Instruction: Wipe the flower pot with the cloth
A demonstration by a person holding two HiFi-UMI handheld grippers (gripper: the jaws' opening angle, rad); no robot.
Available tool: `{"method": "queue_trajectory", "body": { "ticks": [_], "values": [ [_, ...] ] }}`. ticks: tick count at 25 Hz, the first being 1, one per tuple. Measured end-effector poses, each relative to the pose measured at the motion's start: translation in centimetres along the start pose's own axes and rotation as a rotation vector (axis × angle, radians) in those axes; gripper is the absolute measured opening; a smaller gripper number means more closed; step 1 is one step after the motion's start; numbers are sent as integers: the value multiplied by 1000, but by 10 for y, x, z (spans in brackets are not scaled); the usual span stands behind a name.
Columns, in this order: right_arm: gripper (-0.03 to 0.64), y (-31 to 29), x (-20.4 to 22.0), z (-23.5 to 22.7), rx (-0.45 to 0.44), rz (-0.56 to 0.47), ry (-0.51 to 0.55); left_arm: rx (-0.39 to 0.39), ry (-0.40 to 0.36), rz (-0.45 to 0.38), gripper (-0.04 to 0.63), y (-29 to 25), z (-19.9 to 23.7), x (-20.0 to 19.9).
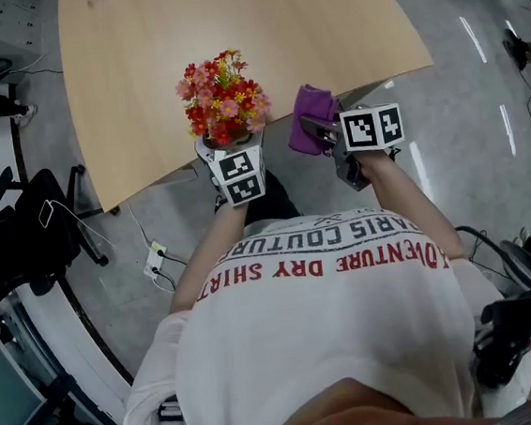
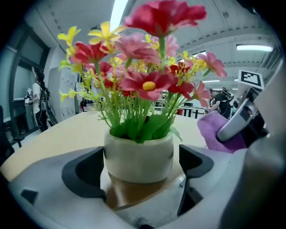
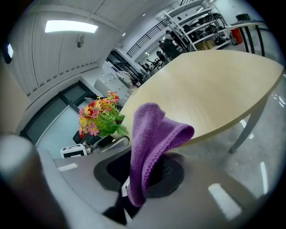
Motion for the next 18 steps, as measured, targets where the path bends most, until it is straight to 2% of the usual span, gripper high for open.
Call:
{"method": "queue_trajectory", "body": {
  "ticks": [4, 7, 12, 18],
  "values": [
    [60, 8, 5, -5, -2, -26, -4, -60, 24, -3, 511, -9, -2, 1],
    [59, 17, 8, 7, -1, -35, 0, -68, 44, -32, 511, 1, 5, -7],
    [60, 24, 4, 14, -1, -39, -2, -4, 18, -17, 508, 8, 6, -11],
    [60, 5, -8, 18, -35, -24, 12, 122, -41, -22, 508, 3, 12, -12]
  ]
}}
Point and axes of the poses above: the fingertips, and each gripper's own axes: y backward along the fingers, z to its left, x out of its underside, the point moved 5 cm from there along y, backward along the fingers, and after that the axes turned 8 degrees about -x, right-handed, at the moved point
